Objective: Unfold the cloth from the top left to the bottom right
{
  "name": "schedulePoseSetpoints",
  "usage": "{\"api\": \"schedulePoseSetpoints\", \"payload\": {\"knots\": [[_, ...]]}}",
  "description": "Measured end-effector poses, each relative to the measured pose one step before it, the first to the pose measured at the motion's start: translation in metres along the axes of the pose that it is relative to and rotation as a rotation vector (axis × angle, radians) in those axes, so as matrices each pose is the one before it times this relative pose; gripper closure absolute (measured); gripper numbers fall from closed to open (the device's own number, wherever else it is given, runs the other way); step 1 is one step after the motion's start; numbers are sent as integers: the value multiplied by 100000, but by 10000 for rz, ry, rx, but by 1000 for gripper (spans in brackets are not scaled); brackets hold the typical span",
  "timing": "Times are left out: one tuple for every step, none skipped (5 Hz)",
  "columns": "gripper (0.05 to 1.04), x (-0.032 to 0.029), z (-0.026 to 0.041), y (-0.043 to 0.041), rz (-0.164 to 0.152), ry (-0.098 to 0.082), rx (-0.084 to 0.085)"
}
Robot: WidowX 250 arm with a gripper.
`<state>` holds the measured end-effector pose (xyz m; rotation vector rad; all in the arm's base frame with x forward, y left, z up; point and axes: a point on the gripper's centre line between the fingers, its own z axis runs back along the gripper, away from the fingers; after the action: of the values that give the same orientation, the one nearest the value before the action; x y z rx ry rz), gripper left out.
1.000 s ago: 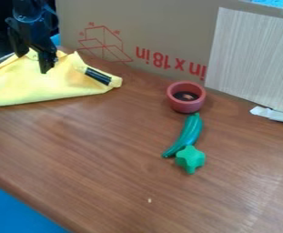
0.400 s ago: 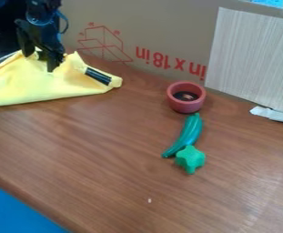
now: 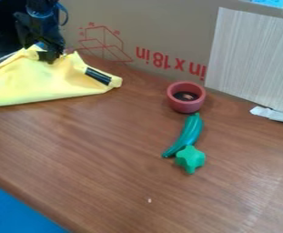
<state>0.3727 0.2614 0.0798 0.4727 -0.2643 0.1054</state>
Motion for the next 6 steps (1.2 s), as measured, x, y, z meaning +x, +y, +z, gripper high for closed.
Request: {"api": "schedulePoseSetpoints", "payload": {"knots": [[83, 87, -312, 61, 144, 84, 36], [83, -88, -976, 95, -61, 227, 328], [83, 49, -1035, -695, -178, 280, 222], [116, 138, -654, 189, 98, 193, 172], [378, -42, -55, -286, -104, 24, -163], [669, 54, 219, -294, -94, -69, -231]]}}
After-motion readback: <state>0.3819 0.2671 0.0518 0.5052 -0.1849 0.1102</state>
